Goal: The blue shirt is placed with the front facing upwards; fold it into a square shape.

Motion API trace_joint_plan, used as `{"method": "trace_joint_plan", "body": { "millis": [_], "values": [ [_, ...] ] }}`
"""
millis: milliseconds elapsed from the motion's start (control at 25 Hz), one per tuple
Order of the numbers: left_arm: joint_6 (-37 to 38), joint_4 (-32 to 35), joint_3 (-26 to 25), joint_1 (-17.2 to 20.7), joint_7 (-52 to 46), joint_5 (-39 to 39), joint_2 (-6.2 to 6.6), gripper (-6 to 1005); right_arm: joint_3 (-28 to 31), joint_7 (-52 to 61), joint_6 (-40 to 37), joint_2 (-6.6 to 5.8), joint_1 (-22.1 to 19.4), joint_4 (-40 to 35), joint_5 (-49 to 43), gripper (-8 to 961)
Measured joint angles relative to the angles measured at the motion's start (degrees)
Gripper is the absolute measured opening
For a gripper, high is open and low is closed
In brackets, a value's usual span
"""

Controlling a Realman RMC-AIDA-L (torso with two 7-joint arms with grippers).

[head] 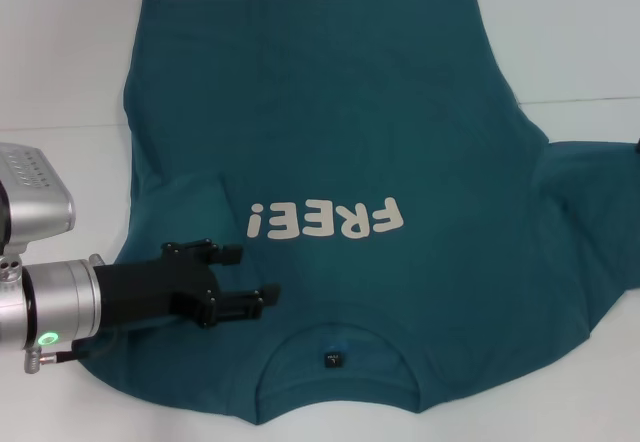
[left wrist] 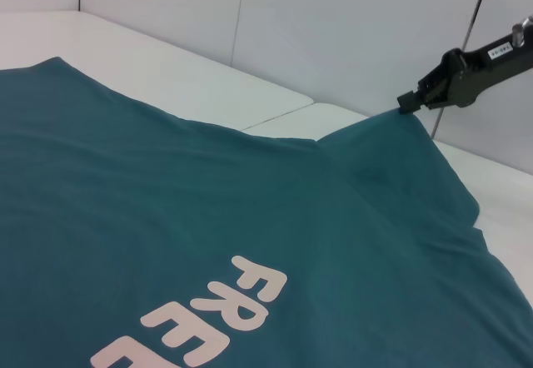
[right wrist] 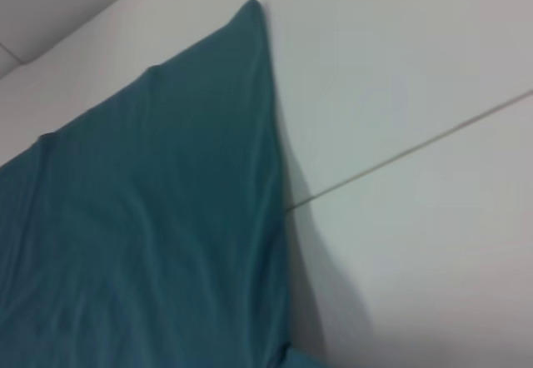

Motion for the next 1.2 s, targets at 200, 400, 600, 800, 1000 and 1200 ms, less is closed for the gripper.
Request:
{"method": "trace_joint_plan", "body": {
  "millis": [200,400,600,800,1000,1200],
  "values": [
    [0.4,0.3,0.0,0.2,-0.2,-0.2,0.0,813,-0.2,0.7,-2.0,-0.37,0.6,-2.6,-0.4,3],
    [0.4,0.3,0.0,0.2,-0.3,-0.2,0.07,813,-0.6,1.3,-2.2,-1.24,1.2,-3.1,-0.6,3],
    [0.6,0.3,0.0,0.0,-0.3,0.0,0.18,813,-0.7,1.4,-3.0,-1.51,2.3,-3.4,-2.7,2],
    [1.1,0.4,0.0,0.0,-0.3,0.0,0.26,813,-0.9,1.5,-5.0,-1.16,3.3,-3.4,-3.2,4],
    [1.1,0.4,0.0,0.1,-0.3,0.0,0.26,813,-3.9,4.2,-8.3,-0.54,5.8,-3.8,-5.7,5],
    [1.2,0.4,0.2,0.0,-0.3,0.1,0.26,813,-10.3,9.1,-10.6,1.23,11.2,-5.1,-13.0,7]
  ]
}}
